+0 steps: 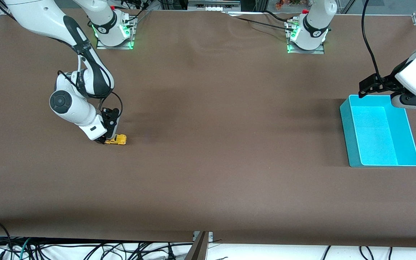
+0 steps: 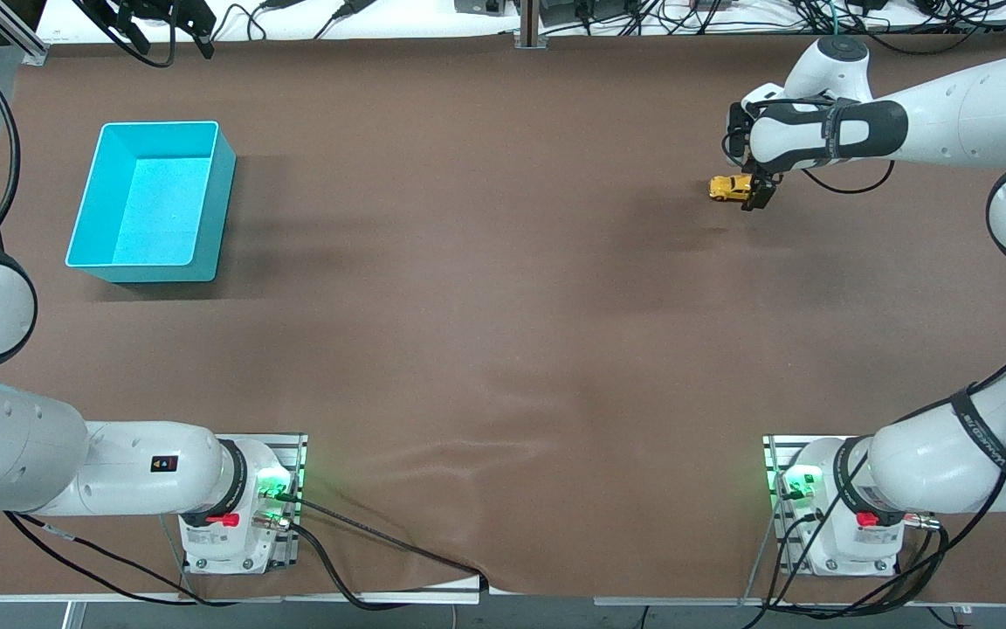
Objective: Wind and store yellow beetle car
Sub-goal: 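Reach the open right gripper over the yellow beetle car, then lower the right gripper and close it on the yellow car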
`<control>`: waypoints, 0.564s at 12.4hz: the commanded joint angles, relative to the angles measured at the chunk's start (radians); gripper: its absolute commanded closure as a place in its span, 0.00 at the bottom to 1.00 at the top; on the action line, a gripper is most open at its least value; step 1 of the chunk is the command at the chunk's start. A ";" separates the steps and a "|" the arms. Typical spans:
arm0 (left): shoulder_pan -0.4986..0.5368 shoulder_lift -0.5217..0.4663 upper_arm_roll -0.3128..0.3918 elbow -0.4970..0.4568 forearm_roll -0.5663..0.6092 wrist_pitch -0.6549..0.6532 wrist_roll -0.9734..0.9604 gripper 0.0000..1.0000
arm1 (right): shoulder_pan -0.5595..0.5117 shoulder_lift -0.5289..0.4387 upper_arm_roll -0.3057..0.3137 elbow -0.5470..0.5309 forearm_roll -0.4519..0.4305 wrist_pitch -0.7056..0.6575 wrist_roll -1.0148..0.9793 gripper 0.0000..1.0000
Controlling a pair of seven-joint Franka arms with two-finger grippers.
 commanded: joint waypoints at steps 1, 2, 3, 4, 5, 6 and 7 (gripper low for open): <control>0.005 0.015 -0.003 0.034 -0.009 -0.023 0.006 0.00 | -0.010 0.025 0.007 0.025 0.017 0.018 -0.049 0.01; 0.005 0.015 -0.003 0.033 -0.011 -0.023 0.006 0.00 | -0.008 0.036 0.007 0.033 0.017 0.033 -0.051 0.01; 0.005 0.015 -0.003 0.034 -0.009 -0.023 0.006 0.00 | -0.008 0.051 0.007 0.039 0.017 0.046 -0.051 0.01; 0.005 0.015 -0.003 0.033 -0.009 -0.023 0.006 0.00 | -0.008 0.068 0.007 0.048 0.017 0.059 -0.051 0.01; 0.005 0.015 -0.003 0.033 -0.011 -0.023 0.006 0.00 | -0.010 0.079 0.006 0.050 0.017 0.076 -0.058 0.03; 0.005 0.015 -0.003 0.034 -0.011 -0.023 0.006 0.00 | -0.008 0.080 0.006 0.050 0.018 0.081 -0.060 0.11; 0.005 0.015 -0.003 0.033 -0.011 -0.023 0.006 0.00 | -0.008 0.080 0.006 0.050 0.017 0.081 -0.060 0.22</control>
